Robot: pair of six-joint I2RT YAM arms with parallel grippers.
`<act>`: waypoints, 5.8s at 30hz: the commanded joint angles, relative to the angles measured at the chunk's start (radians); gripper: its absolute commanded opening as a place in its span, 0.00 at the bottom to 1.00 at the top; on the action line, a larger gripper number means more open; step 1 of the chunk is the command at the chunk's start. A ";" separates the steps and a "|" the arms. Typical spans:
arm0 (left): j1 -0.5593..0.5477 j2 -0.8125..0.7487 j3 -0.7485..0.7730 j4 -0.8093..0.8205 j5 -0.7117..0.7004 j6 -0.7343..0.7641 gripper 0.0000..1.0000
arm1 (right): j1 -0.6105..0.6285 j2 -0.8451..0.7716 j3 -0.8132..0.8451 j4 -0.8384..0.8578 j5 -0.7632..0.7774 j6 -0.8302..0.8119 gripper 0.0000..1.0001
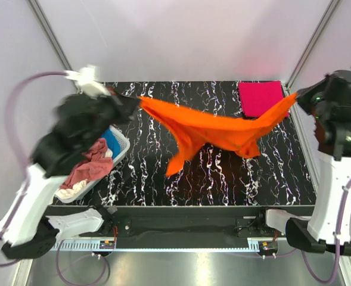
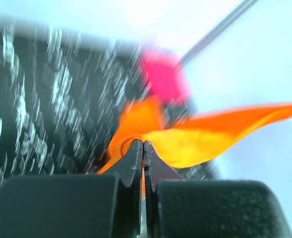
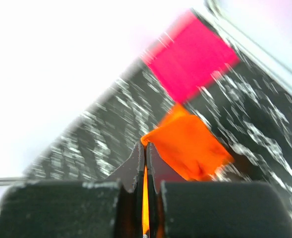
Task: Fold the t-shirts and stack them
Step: Flatten the tshirt out, then fold the tshirt
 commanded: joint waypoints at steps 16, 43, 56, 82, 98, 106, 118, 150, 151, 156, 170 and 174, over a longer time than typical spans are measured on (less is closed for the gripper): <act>0.008 -0.276 0.157 -0.090 0.095 -0.005 0.00 | -0.004 -0.283 0.267 -0.070 0.048 -0.040 0.00; 0.071 -0.250 -0.043 0.103 0.092 0.047 0.00 | -0.004 -0.108 0.341 -0.033 0.025 -0.209 0.00; 0.071 -0.332 -0.060 0.108 0.139 0.022 0.00 | -0.004 -0.108 0.545 -0.121 0.100 -0.229 0.00; 0.577 0.710 -0.127 0.392 0.475 0.061 0.00 | -0.006 0.633 -0.351 1.057 -0.531 -0.088 0.00; 0.672 0.920 0.025 0.335 0.666 0.099 0.00 | -0.072 0.532 -0.402 0.783 -0.325 -0.050 0.00; 0.678 0.925 0.032 0.206 0.636 0.133 0.00 | -0.075 0.311 -0.665 0.733 -0.212 0.088 0.00; 0.666 0.867 -0.021 0.097 0.595 0.183 0.00 | -0.075 0.161 -0.943 0.792 -0.213 0.153 0.01; 0.551 0.934 0.045 -0.140 0.360 0.311 0.01 | -0.075 0.016 -1.150 0.694 -0.130 0.228 0.14; 0.548 0.936 0.051 -0.148 0.363 0.323 0.07 | -0.075 0.021 -1.158 0.688 -0.158 0.233 0.24; 0.545 0.919 0.137 -0.211 0.353 0.355 0.33 | -0.075 0.018 -1.095 0.574 -0.138 0.190 0.41; 0.513 1.116 0.344 -0.144 0.573 0.299 0.38 | -0.086 0.509 -0.591 0.646 -0.421 -0.235 0.51; 0.508 1.164 0.336 -0.105 0.564 0.283 0.38 | -0.098 0.601 -0.514 0.648 -0.445 -0.235 0.49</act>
